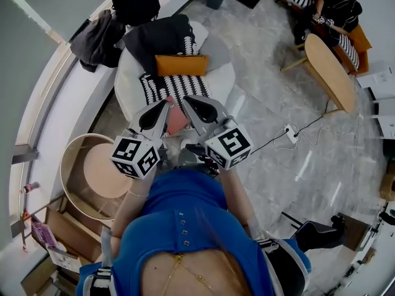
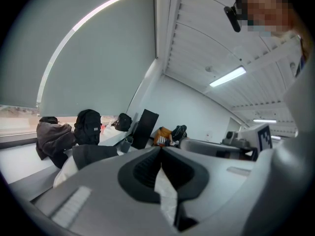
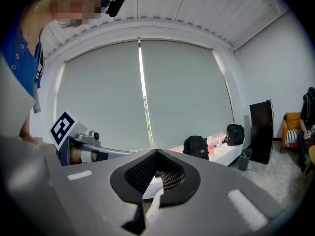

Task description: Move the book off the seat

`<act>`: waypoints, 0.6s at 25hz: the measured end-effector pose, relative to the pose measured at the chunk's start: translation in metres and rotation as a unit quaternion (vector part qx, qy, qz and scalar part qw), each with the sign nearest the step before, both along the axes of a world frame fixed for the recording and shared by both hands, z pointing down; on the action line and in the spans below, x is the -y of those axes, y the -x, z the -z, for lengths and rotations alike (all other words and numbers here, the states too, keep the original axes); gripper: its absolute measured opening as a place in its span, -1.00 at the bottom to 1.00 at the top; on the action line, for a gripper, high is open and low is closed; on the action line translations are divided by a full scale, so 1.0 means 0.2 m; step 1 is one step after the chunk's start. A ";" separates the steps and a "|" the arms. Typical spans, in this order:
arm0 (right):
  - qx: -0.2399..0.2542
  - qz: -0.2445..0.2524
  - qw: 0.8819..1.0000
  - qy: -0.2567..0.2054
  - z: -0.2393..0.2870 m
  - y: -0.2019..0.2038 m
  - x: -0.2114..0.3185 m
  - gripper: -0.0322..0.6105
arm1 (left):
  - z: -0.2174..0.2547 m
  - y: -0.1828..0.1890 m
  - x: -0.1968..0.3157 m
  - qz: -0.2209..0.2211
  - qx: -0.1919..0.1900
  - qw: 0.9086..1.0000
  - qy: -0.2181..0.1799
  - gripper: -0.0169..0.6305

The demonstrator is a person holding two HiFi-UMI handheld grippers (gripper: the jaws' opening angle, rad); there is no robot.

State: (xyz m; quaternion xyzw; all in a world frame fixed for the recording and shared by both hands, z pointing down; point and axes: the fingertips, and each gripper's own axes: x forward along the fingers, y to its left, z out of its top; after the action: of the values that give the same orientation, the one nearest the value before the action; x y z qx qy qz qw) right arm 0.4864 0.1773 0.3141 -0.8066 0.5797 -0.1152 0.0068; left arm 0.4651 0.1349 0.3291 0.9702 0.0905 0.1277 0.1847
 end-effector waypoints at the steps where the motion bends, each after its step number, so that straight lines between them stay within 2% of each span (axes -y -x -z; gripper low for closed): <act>1: 0.000 0.000 1.000 0.000 0.00 -0.01 -0.01 -0.90 | 0.00 0.00 0.00 0.001 0.000 1.000 0.001 -0.94; 15: -0.001 0.022 0.999 0.033 -0.08 -0.05 0.08 -0.90 | -0.11 -0.02 0.08 0.013 0.026 1.000 -0.003 -0.94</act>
State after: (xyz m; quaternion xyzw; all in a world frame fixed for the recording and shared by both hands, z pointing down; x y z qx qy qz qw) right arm 0.4962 0.1623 0.3303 -0.7933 0.5937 -0.1333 -0.0226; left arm 0.4685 0.1198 0.3502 0.9683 0.0725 0.1502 0.1861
